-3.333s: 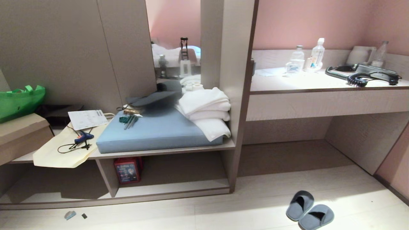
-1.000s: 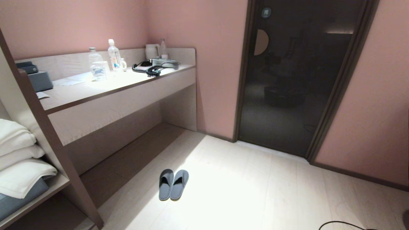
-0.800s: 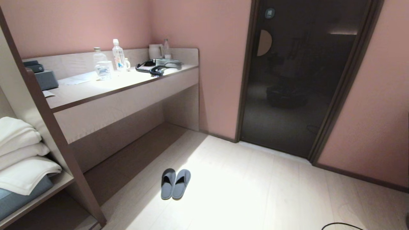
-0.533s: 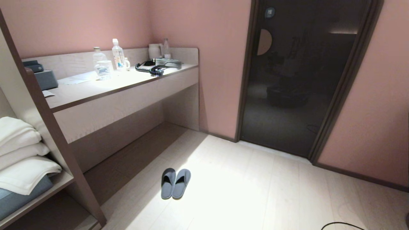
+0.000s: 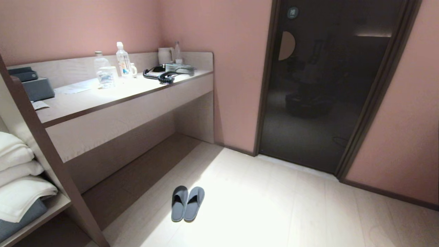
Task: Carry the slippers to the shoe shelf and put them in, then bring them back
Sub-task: Pick up the slippers on the floor
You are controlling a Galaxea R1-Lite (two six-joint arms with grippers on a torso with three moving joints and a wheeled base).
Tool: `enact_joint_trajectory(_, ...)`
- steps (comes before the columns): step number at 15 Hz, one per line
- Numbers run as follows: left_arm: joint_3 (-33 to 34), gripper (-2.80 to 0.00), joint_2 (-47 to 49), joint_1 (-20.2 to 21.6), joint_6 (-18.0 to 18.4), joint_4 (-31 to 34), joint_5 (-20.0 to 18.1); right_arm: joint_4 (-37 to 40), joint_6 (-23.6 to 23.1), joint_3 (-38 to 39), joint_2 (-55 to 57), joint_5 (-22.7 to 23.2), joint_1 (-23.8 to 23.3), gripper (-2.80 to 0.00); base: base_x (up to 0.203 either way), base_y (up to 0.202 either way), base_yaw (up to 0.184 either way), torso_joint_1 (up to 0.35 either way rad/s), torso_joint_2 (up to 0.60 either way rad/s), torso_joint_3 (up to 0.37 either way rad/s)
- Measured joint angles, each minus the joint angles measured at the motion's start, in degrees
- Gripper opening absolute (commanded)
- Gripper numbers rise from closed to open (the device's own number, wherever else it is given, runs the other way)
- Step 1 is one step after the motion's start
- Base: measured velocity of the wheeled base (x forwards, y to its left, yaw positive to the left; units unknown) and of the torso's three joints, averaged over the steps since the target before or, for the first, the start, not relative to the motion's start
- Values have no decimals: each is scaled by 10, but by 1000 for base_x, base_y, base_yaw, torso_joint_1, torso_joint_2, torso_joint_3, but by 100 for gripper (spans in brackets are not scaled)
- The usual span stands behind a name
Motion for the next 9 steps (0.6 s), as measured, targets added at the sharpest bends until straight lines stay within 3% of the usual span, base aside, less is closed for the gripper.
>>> enact_joint_trajectory(6, 0, -280, 0, 0, 0, 0, 0, 0, 0, 0, 0, 0, 0, -280, 195, 0, 0, 3, 0, 3)
enact_joint_trajectory(9, 0, -280, 0, 0, 0, 0, 0, 0, 0, 0, 0, 0, 0, -280, 68, 0, 1, 6, 2, 2)
